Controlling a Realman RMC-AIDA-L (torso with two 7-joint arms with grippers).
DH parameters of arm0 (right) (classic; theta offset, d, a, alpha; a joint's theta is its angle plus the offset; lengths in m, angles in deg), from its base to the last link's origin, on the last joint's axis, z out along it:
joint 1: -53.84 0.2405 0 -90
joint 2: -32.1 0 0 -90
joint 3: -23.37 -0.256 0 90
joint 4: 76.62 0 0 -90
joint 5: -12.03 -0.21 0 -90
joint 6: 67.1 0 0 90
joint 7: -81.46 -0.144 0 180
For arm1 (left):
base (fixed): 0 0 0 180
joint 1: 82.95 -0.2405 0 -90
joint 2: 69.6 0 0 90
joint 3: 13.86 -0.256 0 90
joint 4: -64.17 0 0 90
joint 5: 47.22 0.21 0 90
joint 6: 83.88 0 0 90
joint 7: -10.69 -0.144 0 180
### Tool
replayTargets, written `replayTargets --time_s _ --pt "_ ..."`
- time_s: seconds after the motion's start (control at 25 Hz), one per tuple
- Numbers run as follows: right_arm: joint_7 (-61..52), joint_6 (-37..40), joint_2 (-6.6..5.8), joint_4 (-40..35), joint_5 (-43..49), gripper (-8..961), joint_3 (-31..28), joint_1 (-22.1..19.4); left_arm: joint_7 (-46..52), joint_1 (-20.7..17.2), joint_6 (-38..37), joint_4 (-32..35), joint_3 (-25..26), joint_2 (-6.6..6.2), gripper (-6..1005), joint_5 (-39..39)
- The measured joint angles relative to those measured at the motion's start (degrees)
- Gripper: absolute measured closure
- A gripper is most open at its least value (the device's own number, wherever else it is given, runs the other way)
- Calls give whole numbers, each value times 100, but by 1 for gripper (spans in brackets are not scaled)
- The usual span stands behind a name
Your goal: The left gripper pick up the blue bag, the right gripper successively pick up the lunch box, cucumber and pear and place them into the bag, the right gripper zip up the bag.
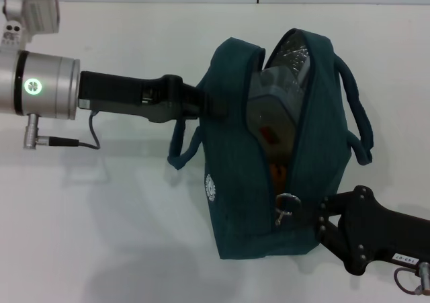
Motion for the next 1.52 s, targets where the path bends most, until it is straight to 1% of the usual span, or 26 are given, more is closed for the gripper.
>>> replayTargets --time_s 0.08,0.2,0.28,0.4,0.52,0.68,0.84,0.92,1.08,1.36,1.52 --pt "0 5 1 -1 -1 953 0 0 -73 -52 8 0 0 7 944 -86" --pt "3 18 2 -3 -2 954 0 0 -352 -139 18 0 5 50 878 -323" --pt "18 43 2 -4 -3 954 0 -1 -587 -237 18 1 7 78 835 -620" --pt "95 119 2 -4 -29 954 0 -7 -1037 -388 -31 14 8 85 769 -1097" --pt "149 206 2 -4 -125 954 -2 -23 -1406 -540 -63 40 8 79 647 -1481" --pt "203 343 1 28 -174 954 -138 -54 -1866 -809 -73 28 9 16 482 -2039" --pt "227 404 2 55 -260 953 -215 -72 -2099 -956 -76 12 18 -27 315 -2172" --pt "237 419 2 56 -293 953 -217 -75 -2227 -1017 -81 6 54 -24 265 -2194" --pt "321 515 1 50 -436 953 -224 -68 -2533 -1130 -121 1 78 20 166 -2212" --pt "461 729 1 7 -787 954 -230 -15 -2953 -1378 -255 -10 78 117 165 -2227" --pt "527 735 3 -21 -997 954 -341 83 -3418 -1503 -458 -103 76 179 165 -2232"
